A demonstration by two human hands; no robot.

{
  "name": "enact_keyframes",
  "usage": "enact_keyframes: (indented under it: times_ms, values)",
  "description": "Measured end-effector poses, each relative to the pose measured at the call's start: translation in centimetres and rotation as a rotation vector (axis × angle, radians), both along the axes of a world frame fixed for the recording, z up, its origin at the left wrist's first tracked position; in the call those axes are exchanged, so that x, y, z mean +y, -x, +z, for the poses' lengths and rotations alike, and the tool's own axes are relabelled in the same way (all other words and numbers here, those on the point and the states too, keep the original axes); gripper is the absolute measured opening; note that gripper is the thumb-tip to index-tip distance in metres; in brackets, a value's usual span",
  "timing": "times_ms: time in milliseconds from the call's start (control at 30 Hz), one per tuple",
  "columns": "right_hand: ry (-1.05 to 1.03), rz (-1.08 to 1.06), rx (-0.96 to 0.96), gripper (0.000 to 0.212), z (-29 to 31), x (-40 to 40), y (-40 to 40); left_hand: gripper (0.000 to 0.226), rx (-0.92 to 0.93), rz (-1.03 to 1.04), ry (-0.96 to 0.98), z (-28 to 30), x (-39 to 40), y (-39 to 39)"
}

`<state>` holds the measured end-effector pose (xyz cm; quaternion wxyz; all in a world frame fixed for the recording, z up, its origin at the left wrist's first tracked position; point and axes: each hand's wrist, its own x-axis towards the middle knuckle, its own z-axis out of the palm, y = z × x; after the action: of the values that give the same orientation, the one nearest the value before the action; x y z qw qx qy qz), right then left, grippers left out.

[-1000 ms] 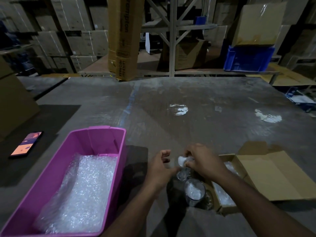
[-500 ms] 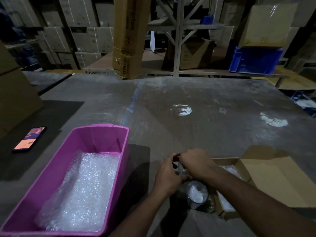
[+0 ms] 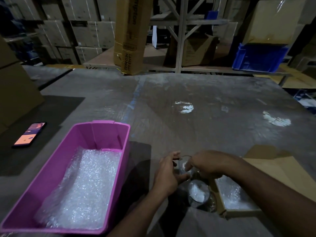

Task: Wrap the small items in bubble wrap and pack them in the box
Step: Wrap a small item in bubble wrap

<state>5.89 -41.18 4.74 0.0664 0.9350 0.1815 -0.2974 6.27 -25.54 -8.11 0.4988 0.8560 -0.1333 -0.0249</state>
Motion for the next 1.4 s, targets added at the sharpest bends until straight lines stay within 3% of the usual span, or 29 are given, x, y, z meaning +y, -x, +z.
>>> enact_keyframes:
  times_ms: [133, 433, 600, 767, 1000, 1200, 1400]
  values:
    - [0.039, 0.022, 0.12, 0.053, -1.4, 0.1, -0.7, 0.085, 0.033, 0.004, -0.004, 0.0, -0.1, -0.1]
    - [0.03, -0.139, 0.334, 0.046, -5.0, -0.6, -3.1, 0.082, 0.033, 0.006, -0.027, 0.7, -0.1, 0.2]
    - [0.037, -0.196, 0.361, 0.04, -4.0, 0.2, -3.0, 0.082, 0.035, 0.009, -0.046, 1.1, -0.1, 0.3]
    - [-0.146, -0.279, 0.282, 0.039, -1.2, -0.3, -1.8, 0.083, 0.053, 0.016, -0.051, 1.7, 0.0, 0.5]
    - [-0.2, -0.232, -0.119, 0.054, 3.6, -1.4, -0.1, 0.093, 0.15, -0.056, -0.013, 4.1, 1.0, 1.2]
    - [-0.507, -0.301, -0.252, 0.049, 4.7, 0.8, 0.3, 0.08, 0.153, -0.014, 0.044, 8.0, 4.9, 2.0]
    - [-1.097, -0.461, -0.235, 0.031, 3.0, 7.7, 0.7, 0.044, 0.07, 0.235, 0.116, 9.0, 12.9, 2.9]
